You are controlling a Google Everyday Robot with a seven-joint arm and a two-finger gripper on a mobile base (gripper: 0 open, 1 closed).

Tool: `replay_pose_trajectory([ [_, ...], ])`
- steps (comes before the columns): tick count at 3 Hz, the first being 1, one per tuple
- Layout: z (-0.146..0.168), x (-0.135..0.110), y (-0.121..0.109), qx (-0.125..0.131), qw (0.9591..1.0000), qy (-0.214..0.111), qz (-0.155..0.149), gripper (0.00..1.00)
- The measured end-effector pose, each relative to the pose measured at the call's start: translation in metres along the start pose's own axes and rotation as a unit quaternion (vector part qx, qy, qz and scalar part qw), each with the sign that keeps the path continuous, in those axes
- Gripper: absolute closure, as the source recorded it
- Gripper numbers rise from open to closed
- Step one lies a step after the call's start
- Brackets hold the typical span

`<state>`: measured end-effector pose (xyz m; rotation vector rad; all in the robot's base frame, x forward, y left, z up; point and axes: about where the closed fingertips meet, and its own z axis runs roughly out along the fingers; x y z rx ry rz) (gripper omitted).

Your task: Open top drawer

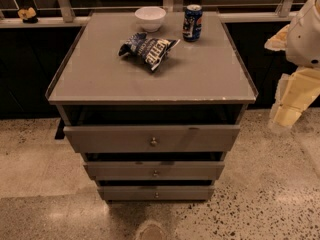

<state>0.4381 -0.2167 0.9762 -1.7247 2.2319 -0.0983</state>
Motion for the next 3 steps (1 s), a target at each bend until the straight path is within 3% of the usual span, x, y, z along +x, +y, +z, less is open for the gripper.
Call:
replay_pose_trajectory([
  [2,-0.005,-0.002,0.0,0.012,0.9999,-0.001,-0.001,0.0],
  [3,-0.004,0.004,0.018,0.035,0.9993,-0.014,-0.004,0.0],
])
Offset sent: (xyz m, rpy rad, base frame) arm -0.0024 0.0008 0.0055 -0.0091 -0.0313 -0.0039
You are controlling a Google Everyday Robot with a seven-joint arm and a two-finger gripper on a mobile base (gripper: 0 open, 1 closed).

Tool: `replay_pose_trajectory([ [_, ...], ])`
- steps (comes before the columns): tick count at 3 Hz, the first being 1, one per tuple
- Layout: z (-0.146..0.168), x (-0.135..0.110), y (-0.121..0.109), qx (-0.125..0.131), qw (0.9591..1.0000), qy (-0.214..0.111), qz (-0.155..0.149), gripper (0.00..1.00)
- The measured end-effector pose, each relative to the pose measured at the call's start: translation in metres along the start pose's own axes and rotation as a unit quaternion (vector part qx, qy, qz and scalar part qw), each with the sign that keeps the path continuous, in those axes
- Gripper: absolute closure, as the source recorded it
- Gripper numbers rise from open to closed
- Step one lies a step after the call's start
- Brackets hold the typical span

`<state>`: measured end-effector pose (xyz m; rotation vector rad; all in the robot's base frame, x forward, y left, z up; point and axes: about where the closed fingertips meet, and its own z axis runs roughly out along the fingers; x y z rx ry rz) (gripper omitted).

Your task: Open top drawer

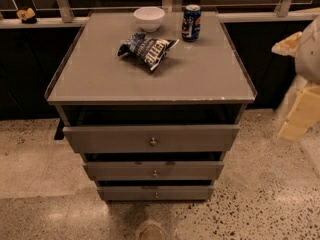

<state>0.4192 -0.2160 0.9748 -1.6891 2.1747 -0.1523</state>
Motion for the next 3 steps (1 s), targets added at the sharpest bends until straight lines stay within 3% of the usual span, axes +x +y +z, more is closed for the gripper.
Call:
replay_pose_trajectory([
  [2,0.083,0.041,0.046,0.003,0.9992,0.037,-0.011,0.0],
  [3,0.129,0.066,0.057,-0.005,0.9983,0.058,-0.008,0.0],
])
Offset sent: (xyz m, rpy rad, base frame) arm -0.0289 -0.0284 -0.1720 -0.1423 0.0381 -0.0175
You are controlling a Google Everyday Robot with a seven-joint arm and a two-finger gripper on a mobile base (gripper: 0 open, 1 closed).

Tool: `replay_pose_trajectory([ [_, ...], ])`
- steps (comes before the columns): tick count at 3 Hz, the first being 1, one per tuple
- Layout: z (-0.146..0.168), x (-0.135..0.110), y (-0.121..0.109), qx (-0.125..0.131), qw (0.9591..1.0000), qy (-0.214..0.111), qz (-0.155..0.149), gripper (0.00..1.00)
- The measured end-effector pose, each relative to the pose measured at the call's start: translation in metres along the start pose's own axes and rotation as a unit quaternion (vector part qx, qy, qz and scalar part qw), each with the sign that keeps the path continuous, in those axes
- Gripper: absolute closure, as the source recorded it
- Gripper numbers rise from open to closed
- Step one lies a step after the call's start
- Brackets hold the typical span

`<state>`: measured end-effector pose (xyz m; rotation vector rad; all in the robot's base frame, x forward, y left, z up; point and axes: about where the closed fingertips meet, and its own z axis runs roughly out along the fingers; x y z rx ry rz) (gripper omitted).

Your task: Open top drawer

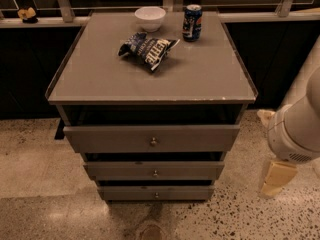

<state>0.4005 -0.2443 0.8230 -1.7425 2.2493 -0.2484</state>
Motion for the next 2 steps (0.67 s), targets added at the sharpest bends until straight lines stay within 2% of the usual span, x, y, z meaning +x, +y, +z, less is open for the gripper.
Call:
replay_pose_trajectory([
  [1,0.043,0.014,0.003,-0.018,0.9998,-0.002,0.005,0.0],
  [2,0.076,0.017,0.001,-0.041,0.999,-0.013,0.006,0.0],
])
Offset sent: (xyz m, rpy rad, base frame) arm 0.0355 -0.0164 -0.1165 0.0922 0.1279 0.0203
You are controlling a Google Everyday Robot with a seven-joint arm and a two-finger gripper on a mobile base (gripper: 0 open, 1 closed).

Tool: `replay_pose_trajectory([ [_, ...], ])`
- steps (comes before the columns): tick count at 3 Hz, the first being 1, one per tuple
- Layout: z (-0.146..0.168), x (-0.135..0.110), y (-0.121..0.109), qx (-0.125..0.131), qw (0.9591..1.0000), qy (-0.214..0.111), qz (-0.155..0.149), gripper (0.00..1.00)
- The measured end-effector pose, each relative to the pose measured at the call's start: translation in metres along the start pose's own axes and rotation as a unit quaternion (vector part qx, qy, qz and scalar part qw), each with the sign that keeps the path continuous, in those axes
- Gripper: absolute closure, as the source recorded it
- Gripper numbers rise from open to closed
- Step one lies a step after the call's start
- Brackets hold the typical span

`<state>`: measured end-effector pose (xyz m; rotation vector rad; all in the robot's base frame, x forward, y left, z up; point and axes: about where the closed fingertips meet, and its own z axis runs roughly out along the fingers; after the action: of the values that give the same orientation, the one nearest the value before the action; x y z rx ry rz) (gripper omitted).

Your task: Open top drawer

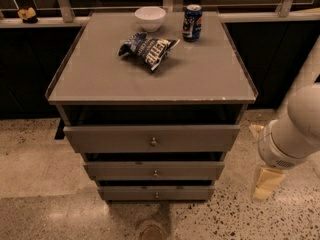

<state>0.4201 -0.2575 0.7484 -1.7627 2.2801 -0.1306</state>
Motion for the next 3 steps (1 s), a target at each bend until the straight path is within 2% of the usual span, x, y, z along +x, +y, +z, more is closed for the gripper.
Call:
replay_pose_trajectory([
  [2,0.003,0.003,-0.001,-0.002,1.0,0.0,0.004,0.0],
  [3,0.028,-0.002,-0.002,-0.031,0.9995,-0.008,-0.005,0.0],
])
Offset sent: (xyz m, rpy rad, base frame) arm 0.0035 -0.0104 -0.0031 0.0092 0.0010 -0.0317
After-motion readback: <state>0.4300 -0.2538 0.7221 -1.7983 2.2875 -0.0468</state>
